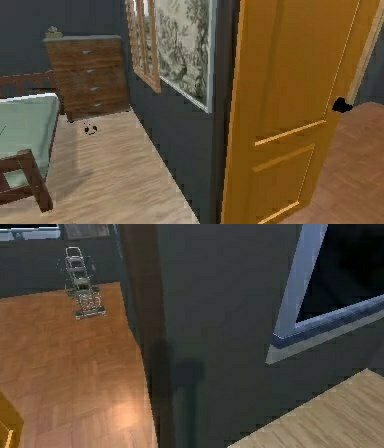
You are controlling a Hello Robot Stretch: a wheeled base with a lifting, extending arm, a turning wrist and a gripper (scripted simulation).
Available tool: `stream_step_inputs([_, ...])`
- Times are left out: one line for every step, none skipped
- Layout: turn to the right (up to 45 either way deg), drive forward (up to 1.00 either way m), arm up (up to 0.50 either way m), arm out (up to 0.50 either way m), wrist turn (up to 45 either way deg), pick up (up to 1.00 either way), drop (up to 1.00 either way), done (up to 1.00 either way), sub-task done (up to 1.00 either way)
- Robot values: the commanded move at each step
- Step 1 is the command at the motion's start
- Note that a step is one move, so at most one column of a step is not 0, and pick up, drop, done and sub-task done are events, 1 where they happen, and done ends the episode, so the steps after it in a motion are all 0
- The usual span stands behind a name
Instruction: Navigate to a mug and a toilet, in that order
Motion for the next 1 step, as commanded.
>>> stream_step_inputs([0.0,0.45,0.00,0.00,0.0,0.00,0.00,0.00,0.00])
